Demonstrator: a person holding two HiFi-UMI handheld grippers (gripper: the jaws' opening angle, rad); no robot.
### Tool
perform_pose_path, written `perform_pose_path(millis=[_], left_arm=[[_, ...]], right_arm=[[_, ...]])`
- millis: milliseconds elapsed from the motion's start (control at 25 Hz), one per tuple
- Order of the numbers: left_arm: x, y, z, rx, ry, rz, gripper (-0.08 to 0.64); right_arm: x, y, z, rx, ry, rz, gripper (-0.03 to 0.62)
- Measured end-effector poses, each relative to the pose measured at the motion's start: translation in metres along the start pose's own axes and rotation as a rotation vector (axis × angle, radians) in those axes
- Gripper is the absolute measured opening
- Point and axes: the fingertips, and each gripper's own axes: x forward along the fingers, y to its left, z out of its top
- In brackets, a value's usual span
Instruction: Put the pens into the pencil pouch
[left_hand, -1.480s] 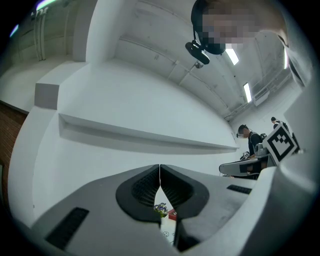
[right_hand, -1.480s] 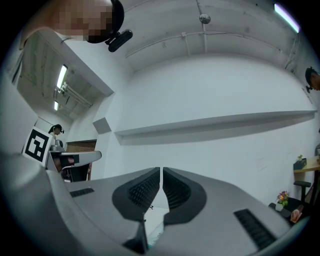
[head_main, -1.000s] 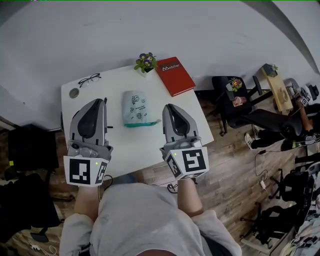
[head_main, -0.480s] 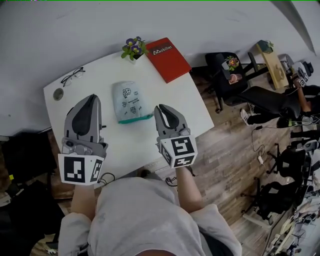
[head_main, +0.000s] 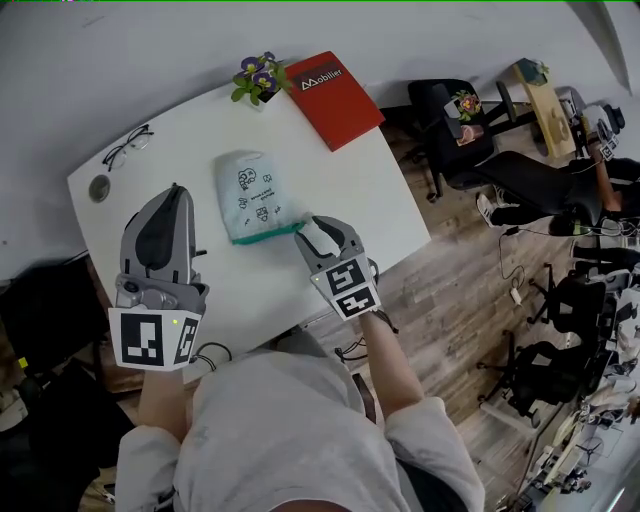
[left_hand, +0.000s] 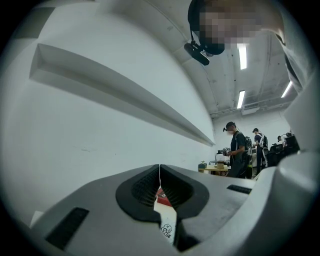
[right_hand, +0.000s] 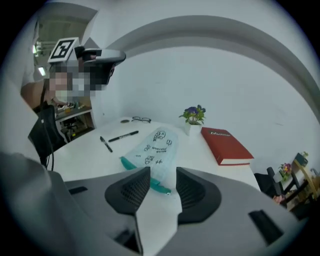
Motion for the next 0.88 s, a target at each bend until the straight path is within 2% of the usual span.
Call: perform_pose_path(millis=[240, 480, 680, 760, 800, 880], left_arm=[[0.007, 0.007, -0.015, -0.014, 0.028, -0.005, 0.025], [0.008, 0.015, -0.025, -0.018, 0.044, 0.001, 0.025], [0.006, 0.02, -0.026, -0.017, 0.05, 0.013, 0.025], [0.004, 0.02, -0.026, -0.014, 0.049, 0.018, 0.025], [0.003, 0.02, -0.025, -0.012, 0.048, 0.02, 0.025], [0.001, 0.02, -0.024, -0.008, 0.047, 0.023, 0.025]], right_arm=[[0.028, 0.005, -0.029, -0.187, 0.145, 0.11, 0.166], [0.049, 0.004, -0.047, -0.291, 0.239, 0.152, 0.169], [0.061, 0.01, -0.052, -0.286, 0.266, 0.174, 0.16], [0.06, 0.012, -0.053, -0.266, 0.261, 0.187, 0.116], [0.059, 0.014, -0.053, -0.262, 0.252, 0.188, 0.058], [0.055, 0.018, -0.051, -0.251, 0.228, 0.191, 0.037]])
